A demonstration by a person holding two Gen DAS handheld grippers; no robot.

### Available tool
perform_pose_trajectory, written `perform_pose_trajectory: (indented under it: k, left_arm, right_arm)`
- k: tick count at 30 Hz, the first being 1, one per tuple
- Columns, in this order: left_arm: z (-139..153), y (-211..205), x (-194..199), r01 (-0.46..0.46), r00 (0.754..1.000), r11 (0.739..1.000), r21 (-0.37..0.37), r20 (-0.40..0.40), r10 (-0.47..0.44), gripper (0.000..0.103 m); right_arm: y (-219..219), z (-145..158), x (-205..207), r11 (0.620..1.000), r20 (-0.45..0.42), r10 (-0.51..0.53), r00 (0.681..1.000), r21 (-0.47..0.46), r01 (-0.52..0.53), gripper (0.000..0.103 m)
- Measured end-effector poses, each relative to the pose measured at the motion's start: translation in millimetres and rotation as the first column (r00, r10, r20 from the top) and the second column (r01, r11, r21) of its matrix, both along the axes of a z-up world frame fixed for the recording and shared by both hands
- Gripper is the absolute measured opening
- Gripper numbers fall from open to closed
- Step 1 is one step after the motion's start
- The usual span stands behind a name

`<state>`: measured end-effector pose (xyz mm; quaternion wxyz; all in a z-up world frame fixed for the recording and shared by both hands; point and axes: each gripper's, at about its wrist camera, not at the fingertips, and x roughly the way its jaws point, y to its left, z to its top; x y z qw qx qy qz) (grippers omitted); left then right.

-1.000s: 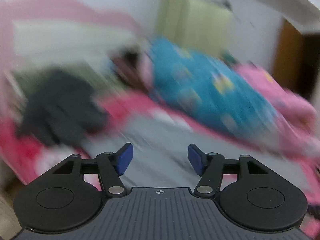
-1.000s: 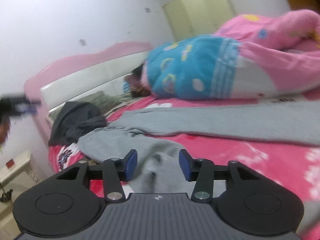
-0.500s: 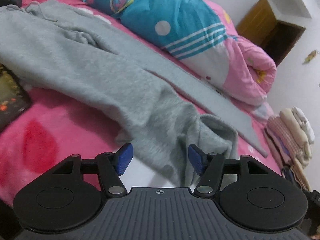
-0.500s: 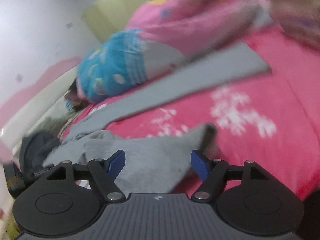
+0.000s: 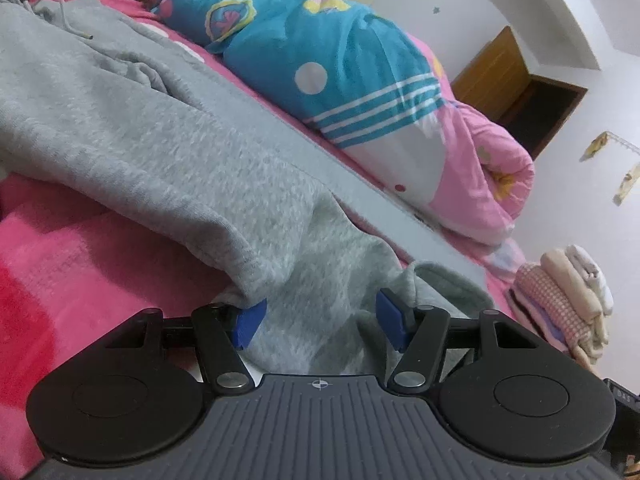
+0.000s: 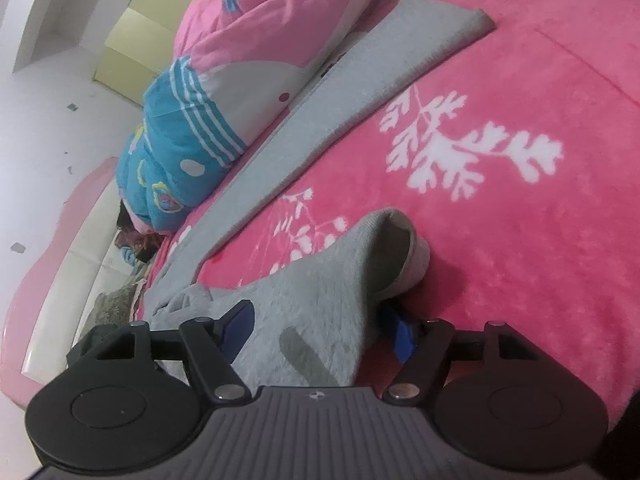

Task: Fold clothes

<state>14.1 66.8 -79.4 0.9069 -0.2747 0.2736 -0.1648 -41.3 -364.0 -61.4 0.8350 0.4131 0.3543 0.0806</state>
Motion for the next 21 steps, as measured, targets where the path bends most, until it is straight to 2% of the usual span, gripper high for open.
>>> perform_pose_trajectory:
  k: [3,6,8,10,13,18,21]
  left_arm:
    - [-2,1,-1,0.007,1.0,1.0,-0.002,0.024,-0.007,0.06]
    - [-4,1,-3,0.012,0.999,1.0,-0.004,0.042,-0.012,0.059]
    - [-5,2,-3,0.009,0.999,1.0,-0.008,0.05,-0.008,0.053]
    - [-6,3,-3,0.007,0.998,1.0,-0.015,0.055,-0.007,0.049]
    - [-8,7,-4,0.008,0.998,1.0,-0.028,0.064,-0.006,0.045]
    - [-10,13,-5,0.015,0.997,0.999,-0.053,0.077,-0.01,0.04]
    - [-10,18,-5,0.021,0.997,0.995,-0.094,0.07,-0.015,0.031]
  right_arm:
    - [-3,-1,0,1.0,-0.018,-0.022,1.0,0.015,0.022,0.065]
    - [1,-1,-1,0.999,-0.028,-0.04,0.999,-0.022,0.039,0.05]
    - [4,2,-1,0.997,-0.026,-0.044,0.999,-0.064,0.043,0.024]
    - [5,5,-1,0.996,-0.005,-0.042,0.999,-0.074,0.042,0.012]
    - [0,26,-7,0.993,0.094,-0.042,0.995,-0.11,0.052,0.008]
    - [-17,78,-19,0.966,0.294,-0.079,0.953,-0.214,0.145,0.008]
    - [-27,100,-18,0.942,0.351,-0.077,0.933,-0.281,0.183,0.008]
